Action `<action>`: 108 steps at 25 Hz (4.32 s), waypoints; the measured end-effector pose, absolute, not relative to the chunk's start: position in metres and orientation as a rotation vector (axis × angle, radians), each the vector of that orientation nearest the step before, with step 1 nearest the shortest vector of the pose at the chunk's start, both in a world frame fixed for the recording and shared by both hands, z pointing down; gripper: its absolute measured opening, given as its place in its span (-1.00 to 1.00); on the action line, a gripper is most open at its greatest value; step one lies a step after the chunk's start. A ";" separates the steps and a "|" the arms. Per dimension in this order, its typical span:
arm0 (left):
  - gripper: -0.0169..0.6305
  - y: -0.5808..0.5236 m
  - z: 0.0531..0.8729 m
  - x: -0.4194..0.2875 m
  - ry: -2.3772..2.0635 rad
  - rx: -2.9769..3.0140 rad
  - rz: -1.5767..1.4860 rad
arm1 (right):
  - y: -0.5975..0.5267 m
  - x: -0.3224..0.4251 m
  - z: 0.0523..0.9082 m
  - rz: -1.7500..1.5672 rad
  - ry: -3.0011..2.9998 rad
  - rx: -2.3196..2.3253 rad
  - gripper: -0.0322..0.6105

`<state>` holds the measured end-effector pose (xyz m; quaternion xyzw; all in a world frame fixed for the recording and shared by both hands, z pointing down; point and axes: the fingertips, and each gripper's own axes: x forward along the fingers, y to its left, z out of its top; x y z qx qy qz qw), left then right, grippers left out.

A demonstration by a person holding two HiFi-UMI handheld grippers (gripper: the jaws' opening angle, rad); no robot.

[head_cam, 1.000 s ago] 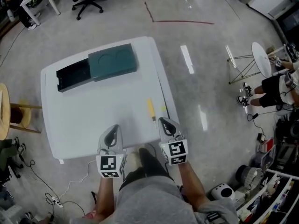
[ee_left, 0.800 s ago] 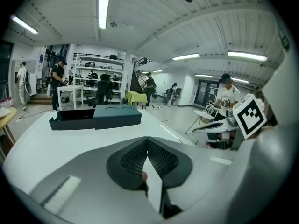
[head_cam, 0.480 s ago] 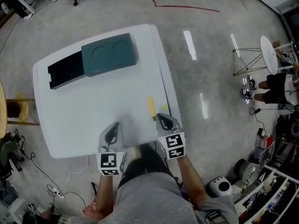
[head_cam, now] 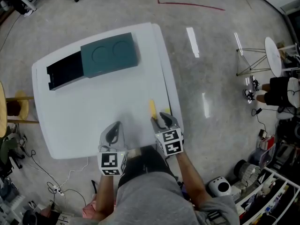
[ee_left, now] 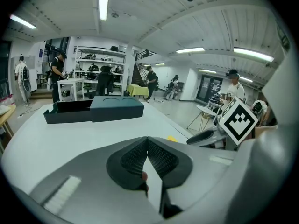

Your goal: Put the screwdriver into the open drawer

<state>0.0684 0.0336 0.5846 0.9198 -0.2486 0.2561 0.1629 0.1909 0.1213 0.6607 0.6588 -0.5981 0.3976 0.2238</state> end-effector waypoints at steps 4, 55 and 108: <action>-0.91 0.032 0.588 0.068 -0.730 2.607 0.732 | 0.121 0.186 0.673 1.134 -1.653 1.770 -0.35; -0.91 0.010 0.516 0.047 -0.913 2.685 0.590 | 0.077 0.189 0.582 0.931 -1.841 1.843 -0.65; -0.91 -0.043 0.395 -0.123 -1.546 2.588 0.284 | -0.019 0.033 0.418 0.421 -2.373 1.640 -0.65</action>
